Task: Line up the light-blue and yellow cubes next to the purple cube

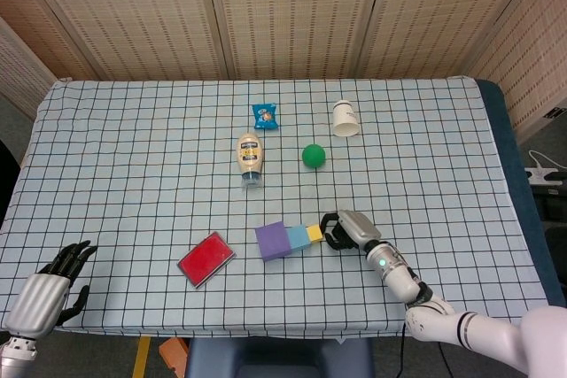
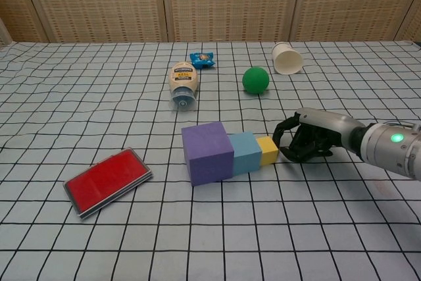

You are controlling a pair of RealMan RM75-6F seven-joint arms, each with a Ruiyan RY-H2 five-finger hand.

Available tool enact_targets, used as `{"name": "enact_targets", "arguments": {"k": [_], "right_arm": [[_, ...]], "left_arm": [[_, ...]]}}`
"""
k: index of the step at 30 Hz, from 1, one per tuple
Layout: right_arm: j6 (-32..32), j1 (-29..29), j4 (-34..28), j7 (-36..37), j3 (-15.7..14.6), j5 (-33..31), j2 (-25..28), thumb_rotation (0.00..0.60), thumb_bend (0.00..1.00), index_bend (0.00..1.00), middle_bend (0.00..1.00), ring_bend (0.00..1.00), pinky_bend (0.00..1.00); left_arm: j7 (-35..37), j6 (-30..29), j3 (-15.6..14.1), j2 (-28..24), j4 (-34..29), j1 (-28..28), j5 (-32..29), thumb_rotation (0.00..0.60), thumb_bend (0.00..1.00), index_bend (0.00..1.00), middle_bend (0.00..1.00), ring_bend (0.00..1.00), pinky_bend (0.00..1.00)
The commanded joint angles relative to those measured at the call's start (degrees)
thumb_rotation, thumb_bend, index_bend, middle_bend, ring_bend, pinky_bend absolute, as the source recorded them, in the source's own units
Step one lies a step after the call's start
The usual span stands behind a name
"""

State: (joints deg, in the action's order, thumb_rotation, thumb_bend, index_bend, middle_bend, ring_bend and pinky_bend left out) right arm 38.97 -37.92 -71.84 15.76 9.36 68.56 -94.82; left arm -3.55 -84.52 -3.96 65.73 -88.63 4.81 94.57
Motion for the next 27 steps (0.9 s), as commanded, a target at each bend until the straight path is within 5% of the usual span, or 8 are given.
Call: {"name": "enact_targets", "arguments": {"k": [1,18,22,27], "right_arm": [[-0.04,-0.05,0.25,0.4,-0.02,0.26,-0.16,0.6,0.46,0.5,0.95,0.84,0.92],[2.31,0.8,-1.62,1.99,-1.47,4.42,1.62,0.6,0.46,0.48,0.95,0.85,0.92],[8.62,3.12,-4.17,-5.42,-3.58,7.0,4.63,0.6,0.41,0.48,0.95,0.83,0.92],[23.05,9.71,-8.32,-23.41,-7.15,9.72,8.76,0.6,0.28,0.4,0.92,0.73,0.83]], "left_arm": [[0.01,-0.02,0.02,-0.01,-0.01,0.0,-0.02,0.6,0.52,0.12,0.07,0.09,0.4],[0.01,0.17,-0.01,0.06,0.04,0.09,-0.03,0.6,0.52,0.12,0.07,0.09,0.4],[-0.1,0.21,-0.02,0.08,-0.1,0.07,-0.1,0.6,0.52,0.12,0.07,0.09,0.4],[-0.1,0.08,0.12,0.21,-0.53,0.07,-0.16,0.6,0.52,0.12,0.07,0.09,0.4]]}}
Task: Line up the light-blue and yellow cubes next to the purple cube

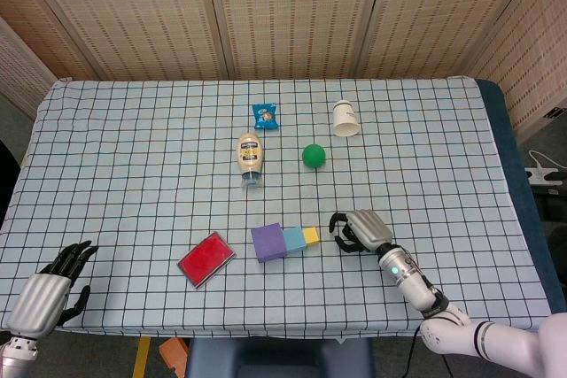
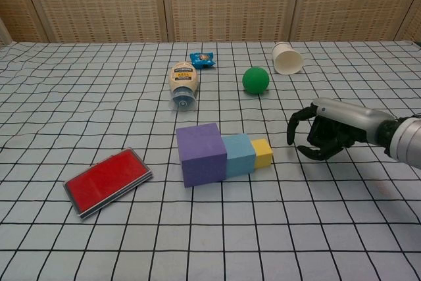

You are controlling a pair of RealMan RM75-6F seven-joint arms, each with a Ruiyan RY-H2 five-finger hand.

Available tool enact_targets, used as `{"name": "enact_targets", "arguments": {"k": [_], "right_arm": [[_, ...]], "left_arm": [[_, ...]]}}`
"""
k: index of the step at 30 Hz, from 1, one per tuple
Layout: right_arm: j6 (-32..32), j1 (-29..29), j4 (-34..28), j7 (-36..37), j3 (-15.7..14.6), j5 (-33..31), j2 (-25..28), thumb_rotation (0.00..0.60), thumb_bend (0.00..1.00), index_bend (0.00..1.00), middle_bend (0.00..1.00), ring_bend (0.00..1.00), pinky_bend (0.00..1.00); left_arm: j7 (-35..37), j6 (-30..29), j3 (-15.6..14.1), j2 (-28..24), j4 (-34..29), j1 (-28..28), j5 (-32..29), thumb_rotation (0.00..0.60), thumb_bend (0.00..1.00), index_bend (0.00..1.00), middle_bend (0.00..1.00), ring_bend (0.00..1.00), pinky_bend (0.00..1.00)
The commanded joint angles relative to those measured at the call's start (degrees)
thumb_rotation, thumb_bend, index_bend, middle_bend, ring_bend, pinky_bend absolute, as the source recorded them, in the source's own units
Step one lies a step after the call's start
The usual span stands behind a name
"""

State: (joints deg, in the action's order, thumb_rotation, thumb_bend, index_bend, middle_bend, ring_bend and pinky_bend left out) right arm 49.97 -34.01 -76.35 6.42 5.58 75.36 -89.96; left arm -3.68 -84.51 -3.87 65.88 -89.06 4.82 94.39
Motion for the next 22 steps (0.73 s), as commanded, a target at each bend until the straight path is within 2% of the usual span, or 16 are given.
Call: {"name": "enact_targets", "arguments": {"k": [1,3,6,9,14,18,22], "right_arm": [[15.23,7.33,-4.18,-17.17,-3.87,3.46,4.27,0.6,0.26,0.4,0.89,0.69,0.79],[22.54,10.82,-3.82,-22.88,-5.08,5.48,4.52,0.6,0.24,0.39,0.8,0.61,0.71],[30.78,15.1,-1.34,-27.0,-6.42,8.22,4.36,0.6,0.22,0.4,0.66,0.48,0.57],[36.16,18.37,1.19,-27.12,-7.09,9.93,4.5,0.6,0.22,0.42,0.57,0.37,0.46],[42.31,21.94,4.89,-27.28,-6.23,10.92,4.76,0.6,0.22,0.41,0.43,0.18,0.27],[46.11,23.94,8.31,-24.9,-4.82,11.4,3.86,0.6,0.22,0.41,0.35,0.13,0.23],[47.63,25.31,11.62,-23.1,-4.08,11.44,2.91,0.6,0.22,0.39,0.33,0.12,0.22]], "left_arm": [[0.13,0.16,0.04,0.12,-0.15,0.13,0.01,0.6,0.52,0.12,0.07,0.09,0.4],[0.16,0.63,-0.1,0.2,-0.07,0.34,0.14,0.6,0.52,0.12,0.07,0.09,0.4],[0.52,1.22,-0.34,0.1,-0.2,0.55,0.19,0.6,0.52,0.12,0.07,0.09,0.4],[0.02,1.03,-0.16,0.47,0.07,0.63,0.34,0.6,0.52,0.12,0.08,0.09,0.4],[1.44,2.07,-0.32,0.53,-0.95,1.28,0.47,0.6,0.52,0.12,0.08,0.09,0.4],[0.56,3.35,-0.13,0.93,-1.65,1.75,-0.43,0.6,0.52,0.12,0.08,0.1,0.4],[-1.47,3.88,0.2,1.49,-2.11,1.71,-1.65,0.6,0.52,0.12,0.09,0.09,0.4]]}}
